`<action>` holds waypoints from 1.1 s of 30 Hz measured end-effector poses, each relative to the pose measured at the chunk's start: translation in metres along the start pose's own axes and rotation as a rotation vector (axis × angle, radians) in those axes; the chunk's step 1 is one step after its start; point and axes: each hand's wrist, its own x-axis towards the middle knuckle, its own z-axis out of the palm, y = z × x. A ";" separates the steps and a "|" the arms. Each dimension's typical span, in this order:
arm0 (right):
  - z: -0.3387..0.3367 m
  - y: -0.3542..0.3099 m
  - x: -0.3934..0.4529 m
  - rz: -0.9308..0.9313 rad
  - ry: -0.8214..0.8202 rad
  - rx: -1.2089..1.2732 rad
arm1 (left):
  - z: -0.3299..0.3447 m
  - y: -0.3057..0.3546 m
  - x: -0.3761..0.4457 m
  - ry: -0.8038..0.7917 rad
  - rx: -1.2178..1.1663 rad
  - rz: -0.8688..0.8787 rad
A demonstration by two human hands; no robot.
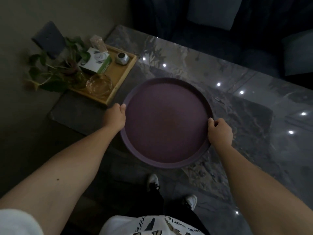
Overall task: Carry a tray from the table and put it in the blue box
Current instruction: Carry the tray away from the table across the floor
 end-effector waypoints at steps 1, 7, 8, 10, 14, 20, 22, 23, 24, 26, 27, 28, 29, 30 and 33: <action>0.002 0.000 0.000 0.015 0.005 -0.008 | 0.004 0.000 0.003 -0.001 0.019 0.011; 0.009 0.003 0.002 0.036 0.047 -0.043 | 0.017 0.002 0.015 -0.005 0.101 0.053; 0.011 0.004 0.002 0.032 0.045 -0.047 | 0.018 0.002 0.017 -0.001 0.121 0.055; 0.014 0.005 0.002 0.032 0.040 -0.057 | 0.019 0.001 0.019 0.015 0.165 0.057; 0.019 0.005 0.002 0.048 0.036 -0.087 | 0.021 -0.001 0.019 0.021 0.221 0.058; 0.024 0.007 0.003 0.039 0.036 -0.136 | 0.023 -0.005 0.022 0.031 0.299 0.076; 0.025 0.007 0.005 0.045 0.019 -0.140 | 0.024 -0.005 0.022 0.030 0.313 0.076; 0.025 0.008 0.006 0.048 0.012 -0.141 | 0.024 -0.005 0.022 0.029 0.316 0.074; 0.026 0.008 0.007 0.050 0.009 -0.144 | 0.025 -0.004 0.021 0.028 0.316 0.070; 0.027 0.008 0.007 0.050 0.008 -0.145 | 0.027 -0.003 0.021 0.024 0.309 0.049; 0.027 0.008 0.008 0.050 0.008 -0.147 | 0.028 -0.003 0.021 0.021 0.303 0.035; 0.027 0.008 0.009 0.051 0.009 -0.157 | 0.028 -0.002 0.022 0.016 0.294 0.025; 0.028 0.008 0.009 0.050 0.010 -0.171 | 0.029 -0.002 0.023 0.008 0.283 0.022; 0.028 0.008 0.010 0.049 0.008 -0.183 | 0.029 -0.002 0.024 -0.002 0.270 0.026; 0.027 0.009 0.012 0.048 -0.003 -0.155 | 0.029 -0.005 0.029 -0.026 0.217 0.041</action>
